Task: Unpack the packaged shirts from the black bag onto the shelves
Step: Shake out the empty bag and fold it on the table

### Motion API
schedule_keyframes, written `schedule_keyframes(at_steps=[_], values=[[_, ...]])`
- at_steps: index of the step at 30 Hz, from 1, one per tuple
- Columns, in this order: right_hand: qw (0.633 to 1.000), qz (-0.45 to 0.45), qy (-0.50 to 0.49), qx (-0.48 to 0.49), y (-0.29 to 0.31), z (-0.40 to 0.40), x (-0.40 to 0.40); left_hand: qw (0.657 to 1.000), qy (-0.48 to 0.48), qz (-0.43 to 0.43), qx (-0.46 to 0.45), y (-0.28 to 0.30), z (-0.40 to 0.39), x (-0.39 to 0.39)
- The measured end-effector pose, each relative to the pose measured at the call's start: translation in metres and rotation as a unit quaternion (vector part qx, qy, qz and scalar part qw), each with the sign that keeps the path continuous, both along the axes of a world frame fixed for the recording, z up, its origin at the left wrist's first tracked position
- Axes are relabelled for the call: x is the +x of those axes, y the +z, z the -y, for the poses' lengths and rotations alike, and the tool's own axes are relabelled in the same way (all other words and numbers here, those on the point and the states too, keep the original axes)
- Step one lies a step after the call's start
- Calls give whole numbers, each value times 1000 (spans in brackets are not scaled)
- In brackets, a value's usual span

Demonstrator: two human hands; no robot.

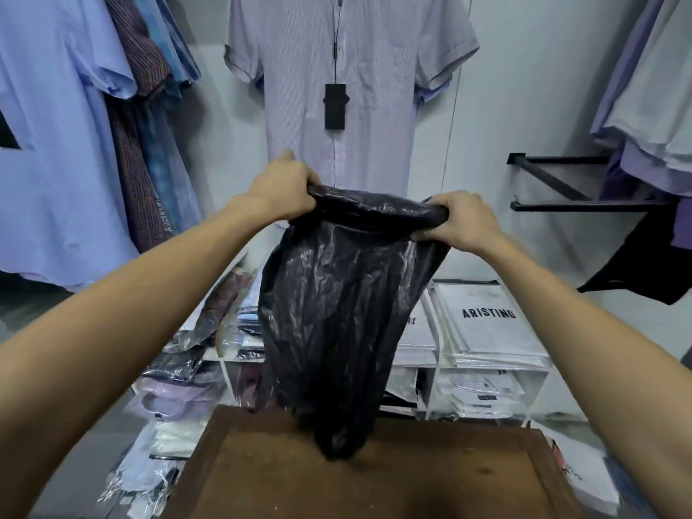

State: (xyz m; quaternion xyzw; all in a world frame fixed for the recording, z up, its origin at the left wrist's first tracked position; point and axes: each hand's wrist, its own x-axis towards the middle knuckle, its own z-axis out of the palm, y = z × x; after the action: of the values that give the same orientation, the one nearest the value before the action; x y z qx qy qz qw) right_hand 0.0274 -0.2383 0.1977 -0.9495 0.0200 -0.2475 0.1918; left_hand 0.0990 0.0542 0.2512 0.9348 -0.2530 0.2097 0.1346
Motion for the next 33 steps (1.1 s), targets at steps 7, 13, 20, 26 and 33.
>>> schedule_keyframes(at_steps=[7, 13, 20, 26, 33], values=[[951, 280, 72, -108, -2, 10, -19, 963, -171, 125, -169, -11, -43, -17], [943, -15, 226, 242, -68, 11, -57, 934, -167, -130, -287, -97, -70, -42], [800, -80, 189, 564, -162, -25, -74, 839, -119, -270, -458, -178, -57, -63], [833, -271, 210, 434, -198, -30, -84, 844, -57, -248, -473, -196, -61, -73], [763, -167, 80, 619, -213, -59, -69, 834, -58, -379, -397, -230, -86, -100]])
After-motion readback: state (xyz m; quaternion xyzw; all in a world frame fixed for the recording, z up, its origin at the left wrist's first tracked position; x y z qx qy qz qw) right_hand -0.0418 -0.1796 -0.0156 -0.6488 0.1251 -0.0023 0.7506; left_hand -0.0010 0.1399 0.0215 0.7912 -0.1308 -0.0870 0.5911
